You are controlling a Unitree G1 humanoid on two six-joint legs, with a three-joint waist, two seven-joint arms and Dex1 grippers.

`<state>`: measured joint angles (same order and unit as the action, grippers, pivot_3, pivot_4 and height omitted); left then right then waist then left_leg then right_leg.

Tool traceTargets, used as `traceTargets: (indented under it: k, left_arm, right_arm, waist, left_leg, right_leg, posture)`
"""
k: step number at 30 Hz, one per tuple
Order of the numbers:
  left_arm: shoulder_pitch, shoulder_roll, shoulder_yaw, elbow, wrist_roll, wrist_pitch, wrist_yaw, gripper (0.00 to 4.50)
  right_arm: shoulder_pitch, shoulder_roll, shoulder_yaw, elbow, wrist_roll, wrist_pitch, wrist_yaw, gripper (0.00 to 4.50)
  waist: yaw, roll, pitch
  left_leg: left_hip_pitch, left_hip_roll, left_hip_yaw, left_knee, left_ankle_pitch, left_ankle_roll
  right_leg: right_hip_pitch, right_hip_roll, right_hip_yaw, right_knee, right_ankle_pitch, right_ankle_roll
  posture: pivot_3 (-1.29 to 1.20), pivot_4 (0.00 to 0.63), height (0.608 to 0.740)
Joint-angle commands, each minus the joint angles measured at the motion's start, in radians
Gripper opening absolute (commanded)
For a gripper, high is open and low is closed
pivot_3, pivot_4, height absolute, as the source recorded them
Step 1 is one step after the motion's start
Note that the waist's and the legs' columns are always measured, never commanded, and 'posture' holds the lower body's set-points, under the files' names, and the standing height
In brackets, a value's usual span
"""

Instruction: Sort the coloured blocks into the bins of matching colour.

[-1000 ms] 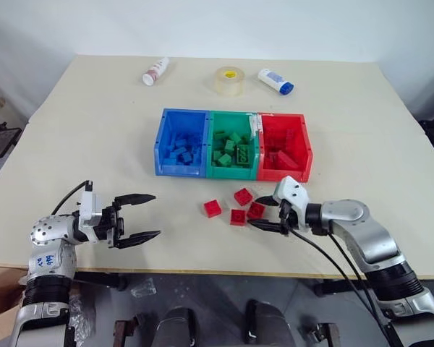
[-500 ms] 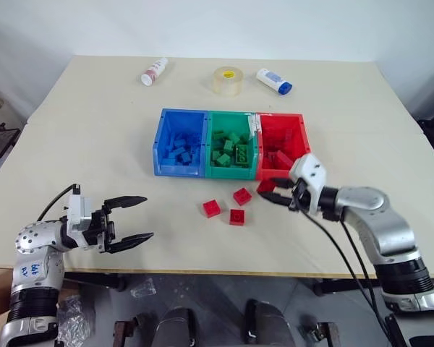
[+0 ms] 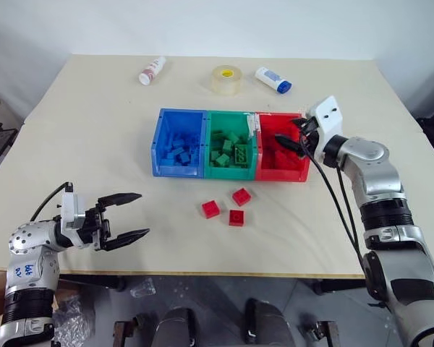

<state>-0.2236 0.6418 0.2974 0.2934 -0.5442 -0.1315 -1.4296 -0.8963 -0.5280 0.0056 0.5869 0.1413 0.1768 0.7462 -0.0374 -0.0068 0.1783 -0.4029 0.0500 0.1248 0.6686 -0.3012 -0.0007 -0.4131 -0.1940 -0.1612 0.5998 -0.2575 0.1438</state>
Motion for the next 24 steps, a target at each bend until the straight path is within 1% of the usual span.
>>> traceTargets:
  k: [1,5,9,13,18,21,24]
  left_arm:
    - [-0.014,0.008,0.012,0.015,-0.018,-0.009,-0.012,4.5]
    - [-0.02,0.012,0.0,0.039,-0.01,-0.015,-0.039,4.5]
    - [-0.029,0.004,-0.006,0.06,-0.008,-0.024,-0.058,4.5]
    - [-0.035,-0.002,-0.014,0.085,-0.005,-0.036,-0.077,4.5]
    - [-0.041,0.0,-0.014,0.122,-0.007,-0.057,-0.096,4.5]
    - [-0.048,-0.001,-0.02,0.145,-0.005,-0.068,-0.103,4.5]
    - [-0.059,-0.005,-0.028,0.155,-0.007,-0.076,-0.105,4.5]
  right_arm:
    - [-0.01,-0.009,-0.013,-0.034,-0.001,-0.034,0.018,4.49]
    - [0.055,-0.039,-0.015,-0.135,0.014,-0.011,0.068,4.49]
    - [0.215,-0.112,-0.029,-0.373,0.081,0.062,0.182,4.49]
    - [0.448,-0.226,-0.103,-0.629,0.195,0.144,0.295,4.49]
    - [0.741,-0.371,-0.23,-0.814,0.253,0.208,0.364,4.49]
    - [0.826,-0.401,-0.272,-0.866,0.27,0.231,0.358,4.49]
    - [0.824,-0.397,-0.258,-0.909,0.279,0.262,0.333,4.49]
  waist:
    - [-0.001,0.0,0.0]
    - [-0.002,0.0,0.0]
    - [0.01,0.0,0.0]
    - [0.013,0.0,0.0]
    - [0.012,0.0,0.0]
    - [0.006,0.0,0.0]
    - [0.006,0.0,0.0]
  left_leg:
    - [0.0,0.0,0.0,0.0,0.0,0.0]
    - [0.0,0.0,0.0,0.0,0.0,0.0]
    - [0.0,0.0,0.0,0.0,0.0,0.0]
    - [0.0,0.0,-0.001,0.0,0.0,0.0]
    - [0.0,0.0,-0.001,0.0,0.0,0.0]
    - [0.001,0.0,-0.001,0.0,0.0,0.0]
    - [0.003,0.001,0.0,0.0,0.0,0.0]
  right_leg:
    - [0.0,0.0,0.0,0.0,0.0,0.0]
    - [0.0,0.0,0.0,0.0,0.0,0.0]
    - [0.0,0.0,0.0,0.0,0.0,0.0]
    - [0.001,0.0,0.0,-0.001,0.0,0.0]
    - [0.001,0.0,0.0,-0.001,0.0,0.0]
    - [0.001,0.0,0.0,-0.002,0.0,0.0]
    - [0.001,0.0,0.001,0.0,0.0,0.0]
  posture:
    - [0.0,0.15,0.74]
    - [0.0,0.15,0.74]
    - [0.0,0.15,0.74]
    - [0.0,0.15,0.74]
    - [0.0,0.15,0.74]
    - [0.0,0.15,0.74]
    - [0.0,0.15,0.74]
